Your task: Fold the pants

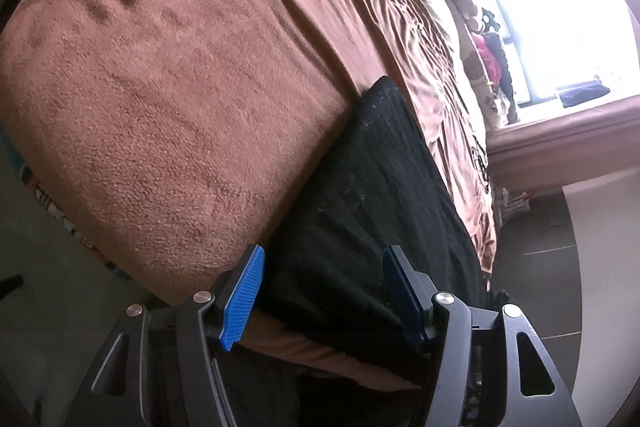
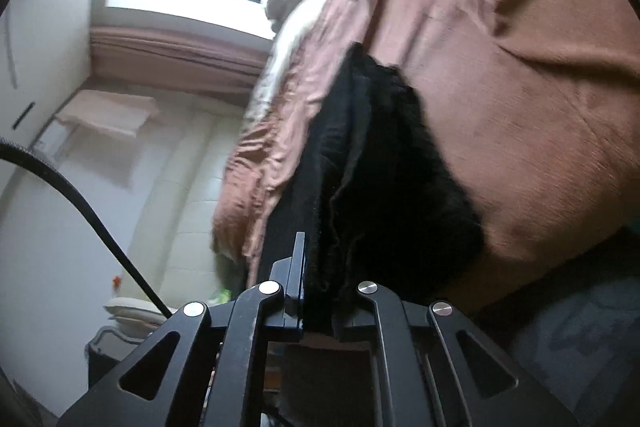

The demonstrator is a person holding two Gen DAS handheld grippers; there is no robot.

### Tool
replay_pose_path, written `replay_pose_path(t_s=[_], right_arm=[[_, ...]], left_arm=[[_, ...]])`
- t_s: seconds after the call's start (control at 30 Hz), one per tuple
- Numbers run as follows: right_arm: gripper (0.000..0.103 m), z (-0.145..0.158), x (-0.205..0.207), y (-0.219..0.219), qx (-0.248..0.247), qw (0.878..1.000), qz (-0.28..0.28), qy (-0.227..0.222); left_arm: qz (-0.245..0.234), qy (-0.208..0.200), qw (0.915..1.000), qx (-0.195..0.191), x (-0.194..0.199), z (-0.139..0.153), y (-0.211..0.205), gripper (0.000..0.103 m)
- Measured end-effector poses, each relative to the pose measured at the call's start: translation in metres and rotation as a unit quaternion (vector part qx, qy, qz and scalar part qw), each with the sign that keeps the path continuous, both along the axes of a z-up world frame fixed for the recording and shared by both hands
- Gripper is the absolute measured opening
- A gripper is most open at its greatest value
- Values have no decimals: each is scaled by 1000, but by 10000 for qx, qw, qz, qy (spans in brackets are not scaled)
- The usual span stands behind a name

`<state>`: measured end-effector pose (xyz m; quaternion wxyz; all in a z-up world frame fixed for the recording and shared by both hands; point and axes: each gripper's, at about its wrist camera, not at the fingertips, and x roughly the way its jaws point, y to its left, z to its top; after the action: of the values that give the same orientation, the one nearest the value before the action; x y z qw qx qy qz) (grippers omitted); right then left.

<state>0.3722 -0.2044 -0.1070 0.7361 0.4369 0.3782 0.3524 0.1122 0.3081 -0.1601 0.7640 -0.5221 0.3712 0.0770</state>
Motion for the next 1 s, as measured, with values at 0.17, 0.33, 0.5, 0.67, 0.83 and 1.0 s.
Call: replay_pose_path(t_s=[0.17,0.33,0.5,0.67,0.83,1.0], right_arm=[[5,-23,7,-11,28,9992,-82,384],[5,-14,8,-12,-120,9994,-110,302],[5,-1,8,-7,-247,9994,-117,197],[5,-8,8,-7,-288,9990,-117,328],[5,-5,6,-7,-366,9987,-139,314],[5,3,5,-7,-487,9984,-138,241]], left_arm=[[-74,-41,9999,116,-1,2,-3,63],[23,-143,9999,-81,-5,-5,-3,66],[48,-95,9999,-65,-15,-14,-7,66],[87,-320,9987,-385,-24,-28,-6,66],[136,-448,9984,-323,-13,-29,-6,65],[23,-287,9996,-48,-12,-19,-13,21]])
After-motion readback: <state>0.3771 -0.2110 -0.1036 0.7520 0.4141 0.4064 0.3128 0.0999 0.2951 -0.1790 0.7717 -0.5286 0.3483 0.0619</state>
